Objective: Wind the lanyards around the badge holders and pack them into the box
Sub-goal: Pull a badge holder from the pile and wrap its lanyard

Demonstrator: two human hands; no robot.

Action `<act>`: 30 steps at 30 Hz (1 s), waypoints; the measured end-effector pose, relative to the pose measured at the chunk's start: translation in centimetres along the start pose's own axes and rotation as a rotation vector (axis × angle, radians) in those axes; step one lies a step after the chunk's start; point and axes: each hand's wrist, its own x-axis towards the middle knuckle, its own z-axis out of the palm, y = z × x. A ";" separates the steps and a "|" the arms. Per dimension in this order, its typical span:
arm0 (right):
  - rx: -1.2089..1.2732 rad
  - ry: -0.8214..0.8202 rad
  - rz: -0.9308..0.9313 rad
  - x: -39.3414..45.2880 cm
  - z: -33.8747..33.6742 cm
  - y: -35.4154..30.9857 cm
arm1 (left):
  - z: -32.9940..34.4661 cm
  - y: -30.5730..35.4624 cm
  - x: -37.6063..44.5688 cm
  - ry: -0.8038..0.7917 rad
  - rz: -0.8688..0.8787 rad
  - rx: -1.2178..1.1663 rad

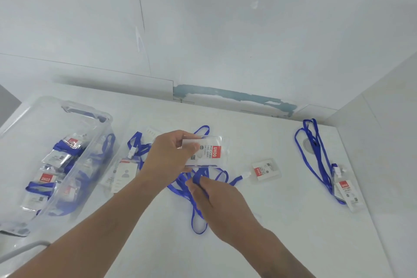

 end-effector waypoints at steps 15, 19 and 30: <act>0.085 0.021 -0.017 3.4 -10.1 -0.2 | -2.2 0.0 -2.0 -0.360 -0.063 0.190; 0.349 0.020 0.063 4.0 -8.5 1.0 | -3.0 0.6 -2.6 -0.389 -0.131 -0.110; -0.229 -0.122 -0.139 -0.9 -0.9 -1.2 | -2.1 -0.5 -1.6 0.039 -0.184 -0.121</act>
